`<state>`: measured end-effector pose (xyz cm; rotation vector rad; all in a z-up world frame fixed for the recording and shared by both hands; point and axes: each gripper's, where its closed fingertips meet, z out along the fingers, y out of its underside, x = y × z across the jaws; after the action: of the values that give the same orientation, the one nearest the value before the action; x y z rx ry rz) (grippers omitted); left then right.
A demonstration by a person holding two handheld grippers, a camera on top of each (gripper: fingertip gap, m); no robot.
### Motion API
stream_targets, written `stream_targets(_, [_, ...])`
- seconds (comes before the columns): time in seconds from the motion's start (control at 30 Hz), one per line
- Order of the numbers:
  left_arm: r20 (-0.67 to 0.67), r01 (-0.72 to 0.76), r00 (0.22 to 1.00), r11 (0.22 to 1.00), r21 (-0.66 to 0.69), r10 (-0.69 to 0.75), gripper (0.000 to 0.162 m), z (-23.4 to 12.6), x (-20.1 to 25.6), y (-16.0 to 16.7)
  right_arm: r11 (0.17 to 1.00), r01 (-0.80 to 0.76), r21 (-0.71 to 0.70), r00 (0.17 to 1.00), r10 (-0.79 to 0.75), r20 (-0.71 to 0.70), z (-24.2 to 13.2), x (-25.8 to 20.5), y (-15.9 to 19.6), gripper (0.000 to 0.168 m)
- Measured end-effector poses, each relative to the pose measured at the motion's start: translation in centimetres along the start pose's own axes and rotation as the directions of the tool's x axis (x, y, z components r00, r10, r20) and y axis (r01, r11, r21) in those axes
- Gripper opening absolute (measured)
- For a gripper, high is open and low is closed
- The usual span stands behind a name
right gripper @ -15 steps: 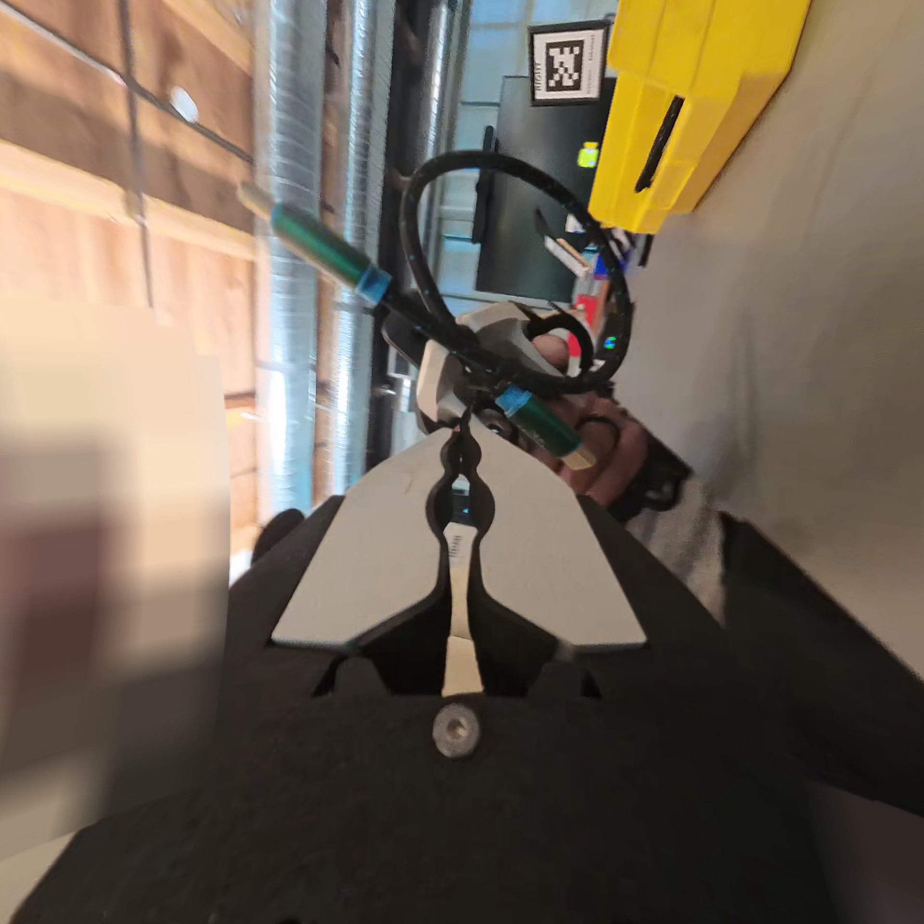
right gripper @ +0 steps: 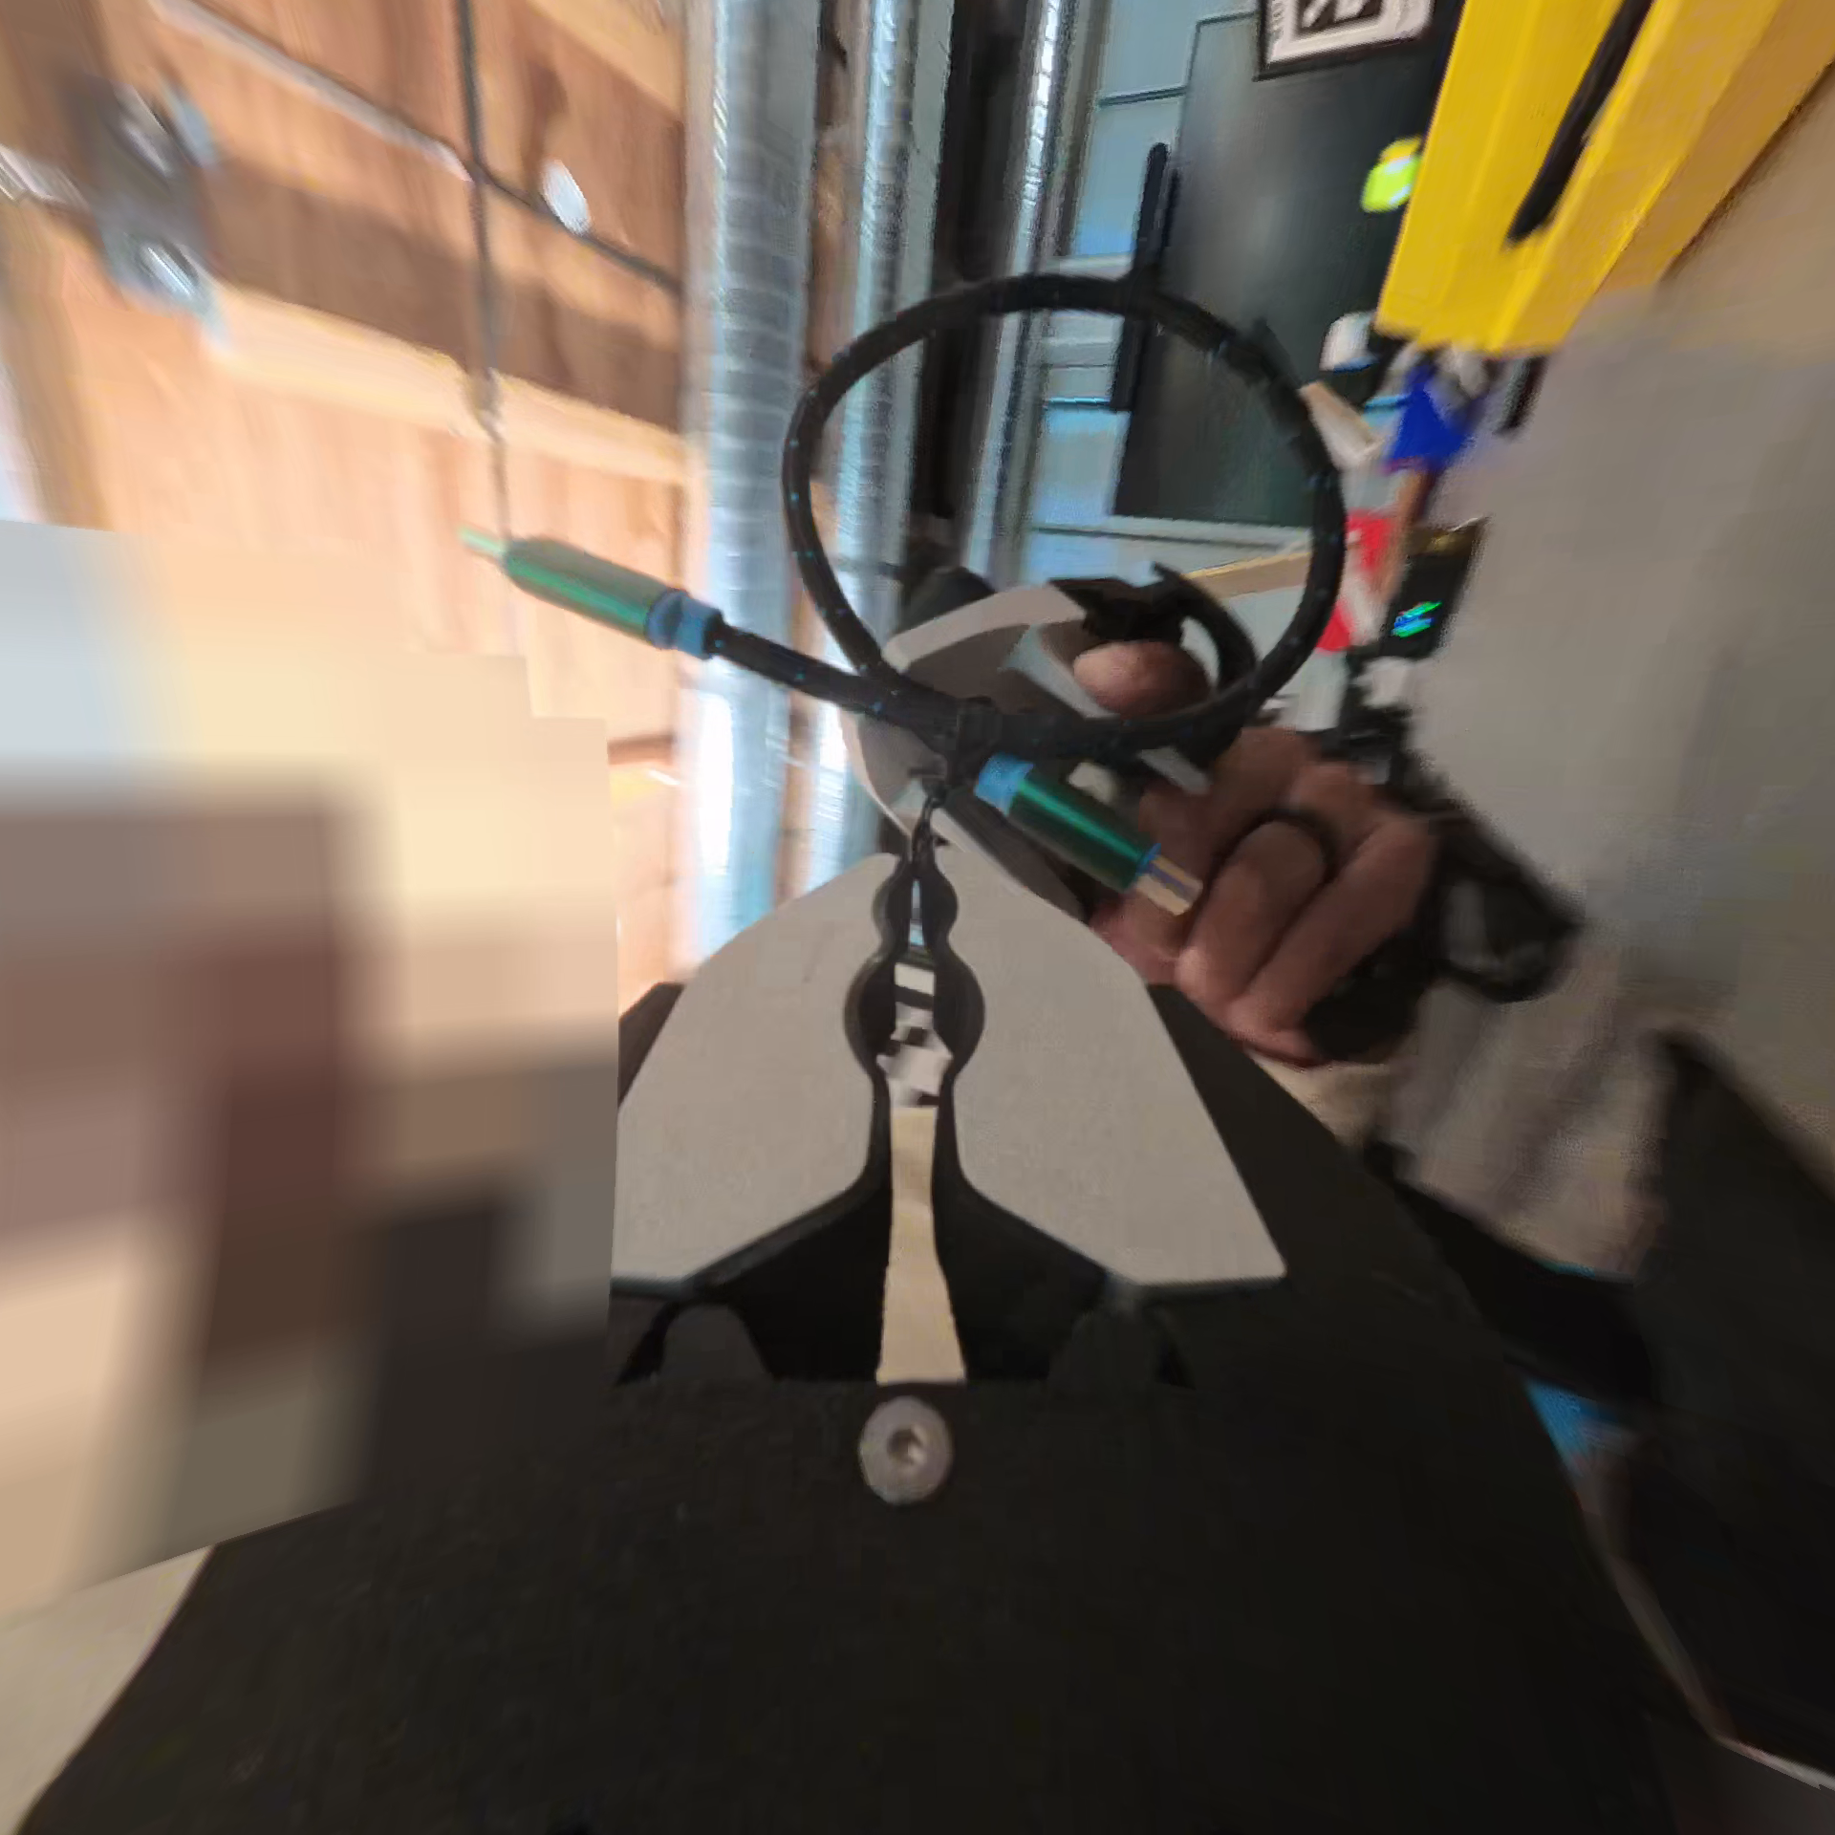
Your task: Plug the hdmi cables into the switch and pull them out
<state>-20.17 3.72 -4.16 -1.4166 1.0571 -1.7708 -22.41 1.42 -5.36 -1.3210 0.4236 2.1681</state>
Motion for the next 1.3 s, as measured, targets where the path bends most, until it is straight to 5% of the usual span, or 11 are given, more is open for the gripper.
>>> stream_targets(0.07, [0.040, 0.022, 0.999, 1.000, -0.014, -0.022, 0.005, -0.1, -0.8, 0.2, 0.957, 0.272, -0.103, 0.947, -0.285, -0.150, -0.7, 1.3, -0.4, 0.003])
stream_targets(0.13, [0.073, 0.075, 0.995, 0.997, -0.028, -0.072, 0.005, -0.4, -1.9, 0.5, 0.830, 0.491, -0.266, 0.770, -0.556, -0.313, -1.9, 3.2, -1.2, 0.015])
stream_targets(0.23, [0.128, 0.140, 0.983, 0.989, -0.056, -0.132, 0.006, -0.7, -3.3, 1.2, 0.526, 0.675, -0.518, 0.377, -0.849, -0.370, -3.0, 4.5, -2.4, 0.029])
stream_targets(0.3, [0.139, 0.181, 0.976, 0.980, -0.077, -0.169, 0.006, -0.7, -3.8, 1.7, 0.197, 0.708, -0.679, 0.012, -0.963, -0.268, -3.2, 4.7, -2.9, 0.029])
stream_targets(0.4, [0.148, 0.240, 0.963, 0.965, -0.104, -0.224, 0.006, -0.5, -4.1, 2.6, -0.366, 0.497, -0.786, -0.544, -0.838, 0.046, -2.7, 4.3, -2.9, 0.029])
stream_targets(0.5, [0.122, 0.295, 0.952, 0.950, -0.107, -0.282, 0.006, -0.4, -4.0, 2.8, -0.667, 0.214, -0.713, -0.801, -0.538, 0.263, -1.7, 3.7, -2.2, 0.022])
stream_targets(0.6, [0.088, 0.358, 0.933, 0.928, -0.104, -0.349, 0.005, -0.4, -3.8, 2.9, -0.766, 0.014, -0.643, -0.877, -0.318, 0.360, -1.7, 3.9, -2.3, 0.022])
stream_targets(0.7, [0.072, 0.402, 0.915, 0.911, -0.091, -0.397, 0.006, -0.5, -3.8, 2.9, -0.802, -0.024, -0.597, -0.883, -0.263, 0.388, -1.6, 4.1, -1.9, 0.016])
stream_targets(1.13, [0.076, 0.427, 0.904, 0.897, -0.113, -0.421, 0.006, -0.4, -3.8, 3.5, -0.798, -0.016, -0.603, -0.884, -0.270, 0.381, -1.1, 4.1, -2.2, 0.001])
stream_targets(1.3, [0.083, 0.416, 0.909, 0.903, -0.106, -0.409, 0.006, -0.5, -4.0, 3.3, -0.731, 0.088, -0.677, -0.861, -0.397, 0.317, -1.3, 3.7, -3.1, 0.000])
